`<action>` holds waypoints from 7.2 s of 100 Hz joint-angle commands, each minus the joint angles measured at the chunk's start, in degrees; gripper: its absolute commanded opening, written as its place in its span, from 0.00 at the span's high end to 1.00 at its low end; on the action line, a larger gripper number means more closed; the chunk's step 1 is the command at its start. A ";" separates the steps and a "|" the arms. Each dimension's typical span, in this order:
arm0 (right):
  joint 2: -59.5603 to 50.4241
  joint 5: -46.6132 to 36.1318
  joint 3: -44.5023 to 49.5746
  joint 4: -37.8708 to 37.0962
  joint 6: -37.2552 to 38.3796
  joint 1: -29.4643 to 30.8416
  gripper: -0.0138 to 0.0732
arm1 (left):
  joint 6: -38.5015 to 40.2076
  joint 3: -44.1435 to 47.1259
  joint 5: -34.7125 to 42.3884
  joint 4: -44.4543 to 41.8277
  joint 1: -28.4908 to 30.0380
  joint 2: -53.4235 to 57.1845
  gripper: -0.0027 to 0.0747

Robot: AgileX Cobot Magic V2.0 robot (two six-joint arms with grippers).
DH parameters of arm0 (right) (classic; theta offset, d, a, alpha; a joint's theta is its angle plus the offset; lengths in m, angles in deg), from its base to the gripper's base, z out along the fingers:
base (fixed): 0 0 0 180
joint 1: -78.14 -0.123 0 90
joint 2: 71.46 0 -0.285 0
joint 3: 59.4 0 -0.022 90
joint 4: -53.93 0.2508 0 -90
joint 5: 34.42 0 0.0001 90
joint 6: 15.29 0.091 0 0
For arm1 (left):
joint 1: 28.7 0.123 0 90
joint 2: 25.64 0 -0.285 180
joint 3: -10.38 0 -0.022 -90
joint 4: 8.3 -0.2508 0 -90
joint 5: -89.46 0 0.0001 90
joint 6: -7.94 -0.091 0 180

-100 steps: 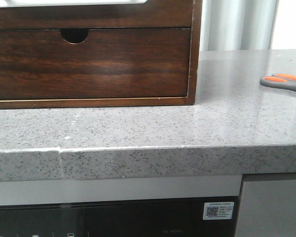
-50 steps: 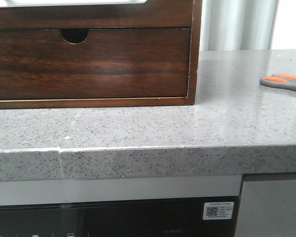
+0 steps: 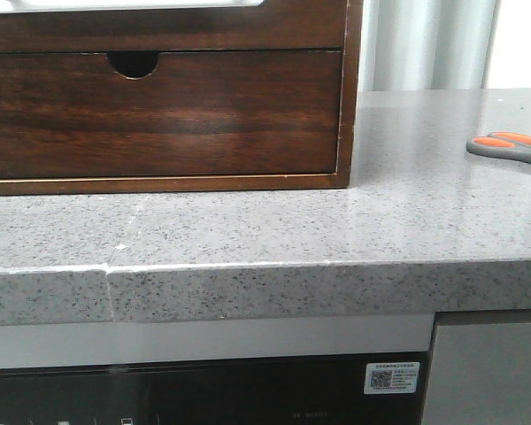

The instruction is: Put scissors in drawer with both arms

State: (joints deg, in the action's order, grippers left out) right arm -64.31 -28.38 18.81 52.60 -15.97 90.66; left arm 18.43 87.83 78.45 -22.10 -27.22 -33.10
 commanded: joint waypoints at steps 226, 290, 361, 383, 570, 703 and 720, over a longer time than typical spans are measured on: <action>19.67 12.97 -22.53 5.05 -0.35 -3.00 0.96 | -15.32 -35.44 36.52 -49.46 -16.95 -58.13 0.57; 19.67 13.82 -22.53 5.05 -0.35 -3.00 0.96 | -24.40 -39.62 33.85 -47.44 -16.95 -64.80 0.60; 19.67 14.30 -22.53 5.05 -0.35 -3.00 0.96 | -24.19 -35.90 31.95 -47.44 -17.56 -58.66 0.96; 19.67 14.29 -22.53 5.05 -0.35 -3.13 0.96 | -23.96 -30.96 29.60 -47.44 -22.05 -52.53 0.96; 80.87 44.16 -71.92 4.68 -5.65 -5.93 0.54 | -23.66 -24.32 24.05 -17.33 -38.08 -20.30 0.50; 100.48 47.38 -83.42 4.14 -8.39 -5.93 0.98 | -23.66 -24.32 22.96 -17.33 -38.08 -20.30 0.50; 93.07 45.43 -83.46 9.37 -15.09 -6.77 0.98 | -23.66 -24.32 22.96 -17.33 -38.08 -20.30 0.51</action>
State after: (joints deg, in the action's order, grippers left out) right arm 36.12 20.17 -63.02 58.46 -27.12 84.32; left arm -5.92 65.21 98.06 -40.55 -64.85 -52.94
